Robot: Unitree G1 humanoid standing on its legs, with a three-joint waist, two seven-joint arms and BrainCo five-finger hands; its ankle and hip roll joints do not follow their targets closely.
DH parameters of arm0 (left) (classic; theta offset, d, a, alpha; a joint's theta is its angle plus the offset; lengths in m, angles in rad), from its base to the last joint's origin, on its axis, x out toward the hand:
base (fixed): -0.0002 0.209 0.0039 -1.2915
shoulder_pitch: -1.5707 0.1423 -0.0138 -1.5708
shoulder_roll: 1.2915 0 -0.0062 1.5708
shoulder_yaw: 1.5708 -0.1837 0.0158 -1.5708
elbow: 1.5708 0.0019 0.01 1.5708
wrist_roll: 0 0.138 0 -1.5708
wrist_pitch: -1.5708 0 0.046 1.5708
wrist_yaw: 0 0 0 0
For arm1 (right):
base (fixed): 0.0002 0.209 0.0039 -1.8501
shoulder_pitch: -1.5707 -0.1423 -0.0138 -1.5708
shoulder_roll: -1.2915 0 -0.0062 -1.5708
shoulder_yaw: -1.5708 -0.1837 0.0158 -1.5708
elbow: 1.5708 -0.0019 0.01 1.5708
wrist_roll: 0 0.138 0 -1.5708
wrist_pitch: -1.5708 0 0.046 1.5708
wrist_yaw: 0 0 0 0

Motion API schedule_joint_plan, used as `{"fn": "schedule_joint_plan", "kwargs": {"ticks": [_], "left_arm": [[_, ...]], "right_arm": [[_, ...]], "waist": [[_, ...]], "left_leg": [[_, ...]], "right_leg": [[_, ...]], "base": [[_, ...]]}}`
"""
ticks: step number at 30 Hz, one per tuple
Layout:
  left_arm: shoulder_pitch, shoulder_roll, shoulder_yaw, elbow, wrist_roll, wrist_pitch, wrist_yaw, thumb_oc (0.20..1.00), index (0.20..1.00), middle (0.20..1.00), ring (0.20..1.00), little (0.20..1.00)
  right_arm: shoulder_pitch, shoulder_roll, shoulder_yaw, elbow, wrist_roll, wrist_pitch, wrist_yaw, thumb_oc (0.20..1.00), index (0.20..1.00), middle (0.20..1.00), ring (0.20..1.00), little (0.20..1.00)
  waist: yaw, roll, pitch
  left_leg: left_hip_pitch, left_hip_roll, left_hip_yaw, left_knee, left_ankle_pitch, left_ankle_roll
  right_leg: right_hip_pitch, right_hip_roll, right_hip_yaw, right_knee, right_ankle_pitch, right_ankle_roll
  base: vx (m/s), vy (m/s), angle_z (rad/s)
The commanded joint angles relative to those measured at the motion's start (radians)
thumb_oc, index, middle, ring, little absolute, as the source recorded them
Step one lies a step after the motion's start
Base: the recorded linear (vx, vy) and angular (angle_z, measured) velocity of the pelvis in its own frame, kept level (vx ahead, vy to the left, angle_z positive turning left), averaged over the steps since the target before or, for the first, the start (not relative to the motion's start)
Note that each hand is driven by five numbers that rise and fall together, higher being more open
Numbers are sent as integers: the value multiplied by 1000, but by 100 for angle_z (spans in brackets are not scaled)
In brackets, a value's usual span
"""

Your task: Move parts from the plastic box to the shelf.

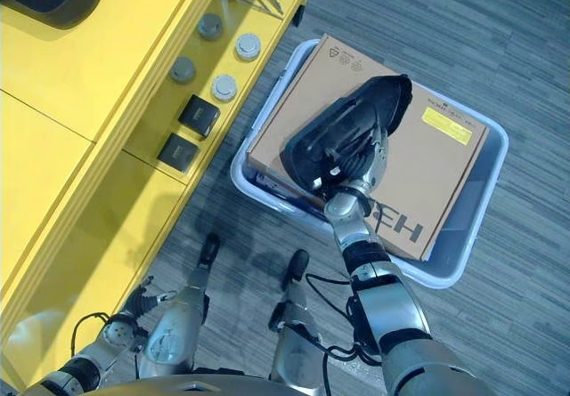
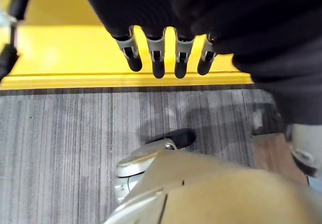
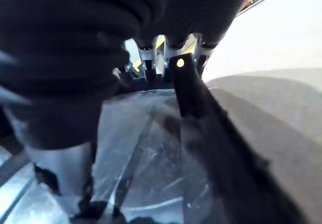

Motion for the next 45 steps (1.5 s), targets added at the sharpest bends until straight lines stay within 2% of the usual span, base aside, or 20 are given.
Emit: {"fn": "schedule_joint_plan", "kwargs": {"ticks": [1,3,4,5,6,11,15,18,20,21,23,31,37,38,40,41,42,43,44,45], "left_arm": [[-3,-60,-49,37,4,0,12,1000,1000,1000,1000,1000],[-4,-61,-48,41,-1,1,15,1000,1000,1000,1000,1000],[-5,-62,-48,44,-4,2,18,1000,1000,1000,1000,1000],[-5,-62,-48,44,-4,2,18,1000,1000,1000,1000,1000],[-5,-61,-47,49,-6,2,17,1000,1000,1000,1000,1000],[-6,-60,-42,50,-7,3,14,1000,1000,1000,1000,1000],[0,-56,-34,46,-8,1,10,1000,1000,1000,1000,1000],[9,-47,-28,41,-1,-2,4,1000,1000,1000,1000,1000],[15,-35,-24,49,12,-6,-4,1000,1000,1000,1000,1000],[13,-35,-23,49,12,-6,-4,1000,1000,1000,1000,1000],[22,-22,-16,59,23,-9,-15,1000,1000,1000,1000,1000],[51,-7,17,95,46,-12,-36,1000,1000,1000,1000,1000],[78,40,43,-40,29,-34,-53,1000,1000,1000,1000,1000],[86,69,51,-137,9,-44,-59,1000,1000,1000,1000,1000],[92,84,57,-185,-15,-43,-68,1000,1000,1000,1000,1000],[100,92,62,-229,-28,-40,-70,1000,1000,1000,1000,1000],[102,93,62,-231,-28,-38,-71,1000,1000,1000,1000,1000],[103,89,64,-240,-34,-34,-72,1000,1000,1000,1000,1000],[109,80,63,-237,-46,-26,-70,1000,1000,1000,1000,1000],[110,82,63,-237,-46,-26,-70,1000,1000,1000,1000,1000]], "right_arm": [[21,-10,27,57,94,15,46,1000,1000,1000,1000,1000],[11,-4,38,70,104,13,55,1000,1000,1000,1000,1000],[2,3,51,95,122,13,78,586,586,586,586,586],[1,3,51,96,123,13,78,235,235,235,235,235],[-10,7,58,131,147,13,100,200,200,200,200,200],[-18,6,73,149,165,10,131,200,200,200,200,200],[-16,-30,101,121,110,24,154,200,200,200,200,200],[-38,-99,124,88,38,41,167,200,200,200,200,200],[-98,-203,145,66,-21,51,170,200,200,200,200,200],[-100,-204,145,66,-20,51,170,200,200,200,200,200],[-153,-290,172,48,-57,45,173,200,200,200,200,200],[-177,-392,233,-79,-129,14,242,200,200,200,200,200],[-115,-458,263,-203,-226,-6,297,200,200,200,200,200],[-85,-451,259,-223,-213,-16,325,200,200,200,200,200],[-58,-426,251,-217,-199,-14,343,200,200,200,200,200],[-32,-377,231,-200,-173,-2,355,1000,1000,1000,1000,1000],[-31,-376,231,-201,-173,-2,355,1000,1000,1000,1000,1000],[-14,-334,207,-188,-131,1,354,1000,1000,1000,1000,1000],[12,-252,154,-157,-28,1,345,1000,1000,1000,1000,1000],[13,-251,153,-157,-27,1,345,1000,1000,1000,1000,1000]], "waist": [[-1,-1,-2],[1,-1,-1],[4,-1,-1],[4,-1,-1],[7,-1,-2],[9,-4,-6],[7,-10,-13],[7,-16,-17],[12,-19,-18],[10,-21,-19],[11,-24,-23],[0,-40,-62],[-7,-44,-109],[-13,-41,-131],[-17,-40,-150],[-21,-37,-167],[-20,-38,-167],[-25,-35,-174],[-29,-31,-187],[-28,-32,-187]], "left_leg": [[-68,-90,10,165,-202,103],[-69,-92,7,165,-200,101],[-69,-92,5,164,-200,100],[-69,-92,5,163,-200,100],[-68,-93,3,162,-198,100],[-64,-95,1,157,-196,99],[-57,-97,2,158,-200,100],[-52,-95,3,161,-203,98],[-45,-90,4,158,-208,96],[-48,-93,3,157,-203,97],[-42,-91,6,153,-201,95],[-2,-75,24,146,-210,90],[58,-60,33,135,-220,85],[84,-51,35,127,-220,82],[113,-43,40,112,-218,80],[139,-33,42,90,-215,81],[142,-33,43,88,-214,80],[149,-30,44,82,-211,81],[169,-25,49,63,-207,82],[171,-24,50,61,-207,82]], "right_leg": [[15,1,4,-5,-105,51],[16,1,3,-5,-105,51],[17,-1,-1,-5,-105,51],[17,-1,-1,-5,-106,51],[19,-1,-3,-5,-105,51],[22,-4,-8,-5,-105,52],[28,-4,-9,-5,-106,52],[34,-5,-9,-5,-107,52],[38,-1,-9,-5,-109,52],[35,-4,-11,-5,-107,53],[39,-4,-13,-5,-108,54],[66,4,-10,-5,-119,51],[119,12,-12,-5,-140,46],[141,15,-15,-5,-146,46],[161,20,-15,-5,-152,43],[173,25,-11,-5,-157,41],[174,25,-11,-5,-158,40],[178,27,-8,-5,-159,38],[186,32,0,-5,-162,34],[187,33,0,-5,-162,34]], "base": [[0,0,0],[2,6,2],[1,6,3],[1,11,6],[-1,5,6],[6,-1,8],[0,0,0],[0,0,0],[-6,-15,1],[0,0,0],[0,0,0],[18,-24,-2],[54,-52,-5],[86,-67,-4],[75,-65,0],[52,-50,-5],[46,-37,-13],[44,-19,-19],[45,-19,-20],[46,-15,-22]]}}
